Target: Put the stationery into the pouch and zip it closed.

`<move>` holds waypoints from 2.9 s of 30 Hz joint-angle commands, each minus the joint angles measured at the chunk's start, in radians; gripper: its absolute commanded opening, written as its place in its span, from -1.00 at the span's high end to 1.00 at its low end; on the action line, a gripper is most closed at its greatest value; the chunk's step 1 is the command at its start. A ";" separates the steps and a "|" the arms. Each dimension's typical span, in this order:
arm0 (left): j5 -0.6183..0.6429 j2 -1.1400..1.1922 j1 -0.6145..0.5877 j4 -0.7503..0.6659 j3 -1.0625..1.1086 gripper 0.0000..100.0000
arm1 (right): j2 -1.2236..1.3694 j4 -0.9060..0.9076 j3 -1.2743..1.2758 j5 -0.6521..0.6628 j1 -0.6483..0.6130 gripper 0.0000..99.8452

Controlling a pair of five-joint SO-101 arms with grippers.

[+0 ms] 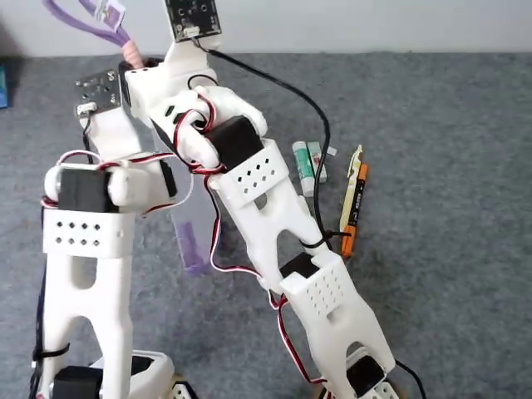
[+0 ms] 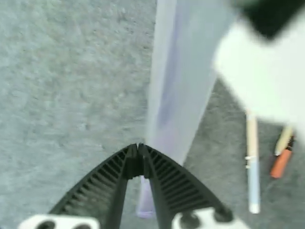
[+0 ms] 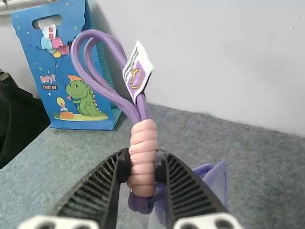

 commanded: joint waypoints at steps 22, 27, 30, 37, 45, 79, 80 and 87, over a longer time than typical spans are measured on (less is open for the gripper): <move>0.109 -0.026 -0.094 -0.336 0.282 0.97 | -0.019 0.232 -0.195 -0.014 0.056 0.98; 0.097 -0.025 -0.124 -0.374 0.283 0.97 | -0.054 0.305 -0.195 -0.017 0.051 0.98; 0.087 -0.025 -0.140 -0.423 0.306 0.97 | -0.077 0.321 -0.195 -0.031 0.039 0.98; 0.087 -0.025 -0.147 -0.523 0.397 0.97 | -0.133 0.323 -0.195 -0.057 0.035 0.98; 0.014 -0.034 -0.195 -0.497 0.369 0.97 | -0.147 0.443 -0.195 -0.057 0.035 0.98; -0.014 -0.025 0.216 0.003 0.039 0.97 | -0.452 0.653 0.005 -0.114 0.231 0.98; 0.011 -0.023 0.230 -0.003 0.041 0.97 | -0.499 0.653 0.080 -0.114 0.232 0.98; 0.035 -0.023 0.367 -0.169 0.251 0.97 | -0.766 0.647 0.525 -0.218 0.252 0.98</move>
